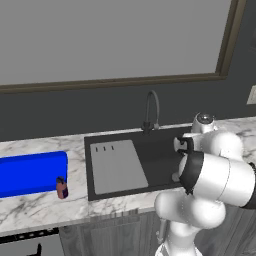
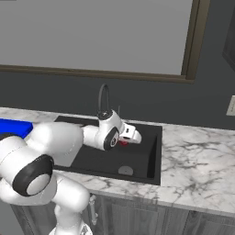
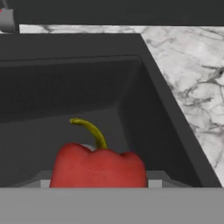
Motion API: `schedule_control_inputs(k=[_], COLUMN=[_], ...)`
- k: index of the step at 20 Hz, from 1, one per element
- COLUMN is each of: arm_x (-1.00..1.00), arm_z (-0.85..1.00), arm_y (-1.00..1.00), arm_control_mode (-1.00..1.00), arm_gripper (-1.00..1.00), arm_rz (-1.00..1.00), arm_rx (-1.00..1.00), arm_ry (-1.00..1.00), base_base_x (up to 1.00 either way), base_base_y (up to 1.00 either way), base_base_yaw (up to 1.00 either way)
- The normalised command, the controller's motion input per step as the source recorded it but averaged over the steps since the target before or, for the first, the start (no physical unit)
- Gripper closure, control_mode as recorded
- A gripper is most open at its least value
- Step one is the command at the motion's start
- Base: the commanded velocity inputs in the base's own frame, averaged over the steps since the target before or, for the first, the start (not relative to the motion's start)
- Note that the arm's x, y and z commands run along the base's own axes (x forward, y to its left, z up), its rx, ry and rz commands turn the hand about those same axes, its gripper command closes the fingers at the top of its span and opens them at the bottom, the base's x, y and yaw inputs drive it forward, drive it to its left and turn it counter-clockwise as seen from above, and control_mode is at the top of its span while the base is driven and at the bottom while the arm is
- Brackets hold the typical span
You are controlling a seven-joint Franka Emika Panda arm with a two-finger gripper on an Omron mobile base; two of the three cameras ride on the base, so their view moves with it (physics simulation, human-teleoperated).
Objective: Pick up all produce items and place them in the sink. Turn on the sink faucet to wash them. Then turn the sink off and put them in the tray.
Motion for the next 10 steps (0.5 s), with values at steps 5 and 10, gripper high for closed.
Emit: schedule_control_inputs(k=[5,10], arm_x=[-0.24,-0.55], arm_z=[0.62,0.4], arm_y=[-0.23,-0.04], arm_control_mode=[-1.0,-1.0], arm_gripper=[1.0,1.0], arm_rz=[-0.07,-0.02], arm_rx=[0.07,0.11], arm_ry=[0.02,0.0], base_base_x=[0.0,0.0], base_base_y=[0.0,0.0], base_base_yaw=[0.0,0.0])
